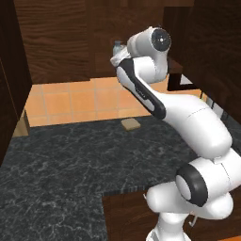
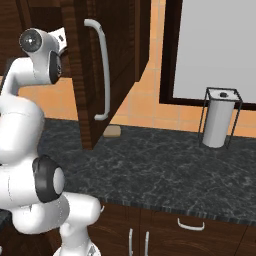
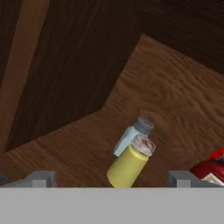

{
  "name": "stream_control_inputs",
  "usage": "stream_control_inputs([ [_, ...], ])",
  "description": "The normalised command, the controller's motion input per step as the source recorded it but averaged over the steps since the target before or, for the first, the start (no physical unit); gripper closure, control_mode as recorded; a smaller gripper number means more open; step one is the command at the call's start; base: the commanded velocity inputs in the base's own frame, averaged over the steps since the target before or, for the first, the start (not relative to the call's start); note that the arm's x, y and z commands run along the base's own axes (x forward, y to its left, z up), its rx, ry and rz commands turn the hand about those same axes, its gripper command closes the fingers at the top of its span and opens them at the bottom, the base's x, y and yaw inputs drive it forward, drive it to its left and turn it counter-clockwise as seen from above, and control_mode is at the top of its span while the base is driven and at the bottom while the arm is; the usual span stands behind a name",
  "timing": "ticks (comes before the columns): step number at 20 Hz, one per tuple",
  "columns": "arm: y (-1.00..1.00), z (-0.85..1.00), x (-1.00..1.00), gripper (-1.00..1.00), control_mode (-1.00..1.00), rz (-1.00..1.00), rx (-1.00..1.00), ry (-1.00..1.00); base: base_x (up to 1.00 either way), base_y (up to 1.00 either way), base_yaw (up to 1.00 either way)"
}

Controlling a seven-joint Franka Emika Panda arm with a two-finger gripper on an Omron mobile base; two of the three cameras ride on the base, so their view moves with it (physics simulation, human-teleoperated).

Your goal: Put the shaker and condiment bottle from the counter next to their counterparts in the cabinet.

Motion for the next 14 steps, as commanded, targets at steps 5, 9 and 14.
stream_control_inputs([
  [5,0.0,-0.96,-1.0,-1.0,-1.0,0.0,0.04,-0.22,0.0,0.0,0.0],
  [9,0.0,-1.0,-1.0,-1.0,-1.0,0.0,0.02,-0.21,0.0,0.0,0.0],
  [14,0.0,-1.0,-1.0,-1.0,-1.0,0.0,0.0,-0.19,0.0,0.0,0.0],
])
